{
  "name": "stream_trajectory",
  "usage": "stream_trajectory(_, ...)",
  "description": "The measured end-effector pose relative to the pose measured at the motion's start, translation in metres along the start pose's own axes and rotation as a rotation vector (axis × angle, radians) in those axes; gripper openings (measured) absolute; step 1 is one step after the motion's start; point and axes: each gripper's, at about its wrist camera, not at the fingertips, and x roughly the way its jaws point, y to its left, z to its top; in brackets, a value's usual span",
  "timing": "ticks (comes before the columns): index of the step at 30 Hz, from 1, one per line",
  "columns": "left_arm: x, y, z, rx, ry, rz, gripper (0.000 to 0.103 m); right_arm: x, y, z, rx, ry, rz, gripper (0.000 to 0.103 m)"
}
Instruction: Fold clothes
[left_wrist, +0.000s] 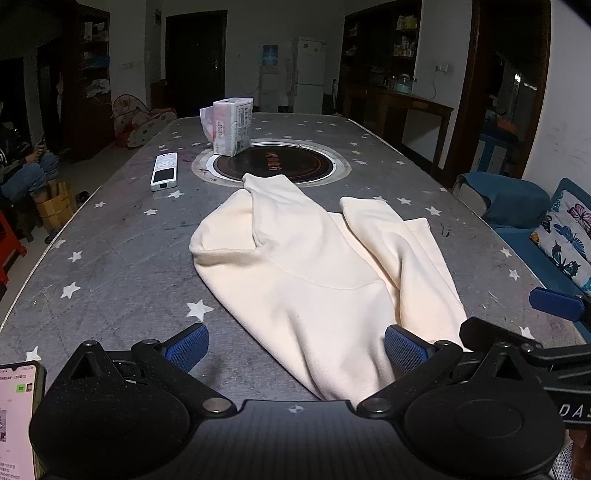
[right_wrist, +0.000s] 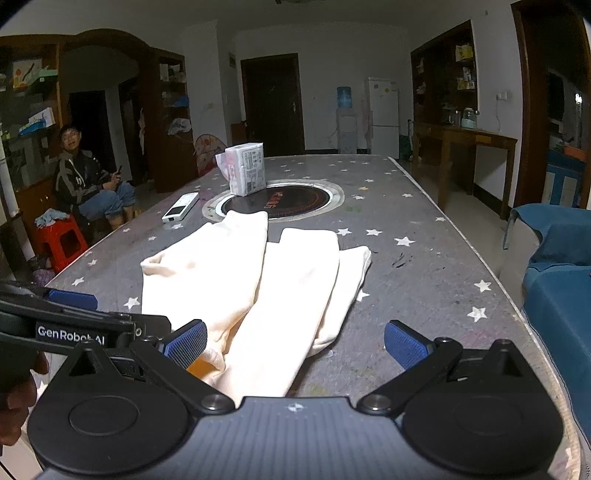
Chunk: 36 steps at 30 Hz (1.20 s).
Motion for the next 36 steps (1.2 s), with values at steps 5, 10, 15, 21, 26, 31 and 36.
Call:
stream_trajectory(5,0.0,-0.001,0.0,0.02,0.0,0.008,0.103,0.002,0.002,0.0,-0.005,0.013,0.01,0.103)
stream_trajectory(10,0.003,0.001,0.002,0.023,0.009,0.016,0.103,0.004,0.002,0.0,-0.005,0.022,0.017,0.103)
stream_trajectory(15,0.004,0.002,0.002,0.026,0.013,0.022,0.103,0.007,0.003,0.002,-0.008,0.029,0.019,0.103)
stream_trajectory(21,0.007,0.003,0.005,0.029,0.017,0.033,0.103,0.01,0.002,0.003,-0.004,0.035,0.019,0.103)
stream_trajectory(26,0.01,0.005,0.008,0.027,0.028,0.038,0.103,0.012,0.002,0.004,-0.003,0.041,0.021,0.102)
stream_trajectory(31,0.013,0.006,0.011,0.028,0.038,0.041,0.103,0.015,0.001,0.006,0.002,0.052,0.027,0.099)
stream_trajectory(36,0.017,0.006,0.014,0.028,0.05,0.04,0.103,0.019,0.0,0.009,0.002,0.062,0.034,0.098)
